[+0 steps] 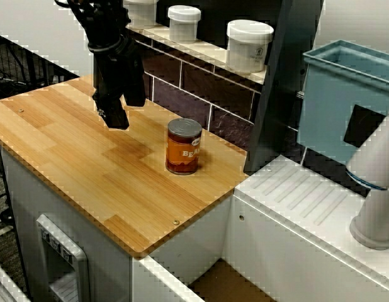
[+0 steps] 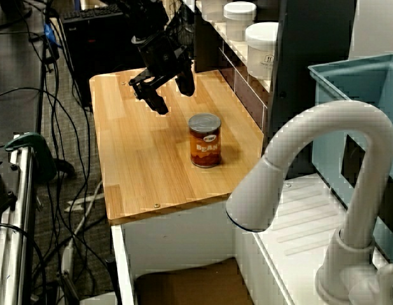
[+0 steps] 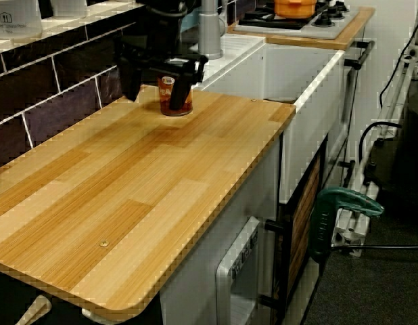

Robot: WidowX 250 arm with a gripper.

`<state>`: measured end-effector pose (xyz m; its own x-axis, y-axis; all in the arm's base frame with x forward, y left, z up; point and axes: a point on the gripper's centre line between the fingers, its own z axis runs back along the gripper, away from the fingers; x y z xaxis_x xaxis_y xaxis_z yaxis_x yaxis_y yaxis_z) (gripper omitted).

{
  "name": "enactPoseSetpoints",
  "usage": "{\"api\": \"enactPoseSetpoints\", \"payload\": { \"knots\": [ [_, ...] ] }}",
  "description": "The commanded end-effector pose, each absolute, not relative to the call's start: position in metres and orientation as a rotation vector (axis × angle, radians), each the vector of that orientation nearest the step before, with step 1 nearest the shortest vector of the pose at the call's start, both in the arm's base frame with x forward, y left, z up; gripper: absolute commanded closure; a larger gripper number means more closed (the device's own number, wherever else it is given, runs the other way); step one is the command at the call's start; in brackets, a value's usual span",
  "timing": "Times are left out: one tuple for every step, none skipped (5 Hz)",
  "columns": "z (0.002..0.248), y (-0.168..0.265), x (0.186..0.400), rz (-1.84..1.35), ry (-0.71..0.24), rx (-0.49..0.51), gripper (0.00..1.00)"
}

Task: Push into sink

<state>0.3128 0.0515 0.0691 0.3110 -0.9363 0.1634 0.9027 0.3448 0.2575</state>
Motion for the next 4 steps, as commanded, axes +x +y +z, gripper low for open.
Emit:
{"api": "enactPoseSetpoints", "payload": {
  "knots": [
    [0.076,0.053,0.337,-1.315,-0.354,0.156,0.00],
    [0.075,0.039,0.339,-1.352,-0.365,0.082,0.00],
    [0.075,0.027,0.350,-1.359,-0.378,0.013,0.00],
    [0.069,0.021,0.365,-1.383,-0.397,-0.095,0.00]
  ]
}}
